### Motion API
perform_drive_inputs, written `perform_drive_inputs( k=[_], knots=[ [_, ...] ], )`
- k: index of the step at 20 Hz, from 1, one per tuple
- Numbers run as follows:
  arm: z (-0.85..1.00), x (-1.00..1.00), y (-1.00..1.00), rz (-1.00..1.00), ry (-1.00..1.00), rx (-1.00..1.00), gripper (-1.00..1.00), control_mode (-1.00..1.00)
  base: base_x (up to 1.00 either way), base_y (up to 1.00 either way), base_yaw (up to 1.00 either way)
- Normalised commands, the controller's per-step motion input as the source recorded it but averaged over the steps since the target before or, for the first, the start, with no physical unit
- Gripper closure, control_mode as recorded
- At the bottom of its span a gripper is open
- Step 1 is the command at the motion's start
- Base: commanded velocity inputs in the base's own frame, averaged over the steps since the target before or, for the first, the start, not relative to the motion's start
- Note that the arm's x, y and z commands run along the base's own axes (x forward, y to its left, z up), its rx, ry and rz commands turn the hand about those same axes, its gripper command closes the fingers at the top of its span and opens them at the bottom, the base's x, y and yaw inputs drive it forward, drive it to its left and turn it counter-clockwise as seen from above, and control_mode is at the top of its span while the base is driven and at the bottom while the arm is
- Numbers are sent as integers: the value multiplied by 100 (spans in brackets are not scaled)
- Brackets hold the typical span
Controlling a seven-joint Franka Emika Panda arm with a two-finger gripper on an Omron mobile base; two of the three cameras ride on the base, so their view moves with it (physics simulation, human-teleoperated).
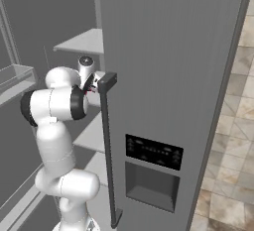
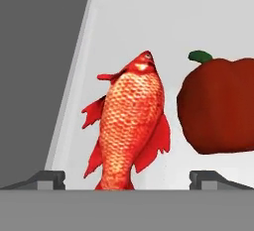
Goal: Take the cheese, fish, and bell pepper from the fridge and place them on the plate on the dining counter to create an appetizer plate.
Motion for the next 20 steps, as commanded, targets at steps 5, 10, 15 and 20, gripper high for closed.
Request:
perform_drive_inputs(
  k=[5,10,15,20],
  knots=[
    [-14,26,16,0,0,0,-100,-100,0,0,0],
    [-16,17,14,-2,0,0,-100,-100,0,0,0],
    [-26,18,4,-5,0,-2,-100,-100,0,0,0],
    [-38,1,0,-7,0,-5,-100,-100,0,0,0]
  ],
)
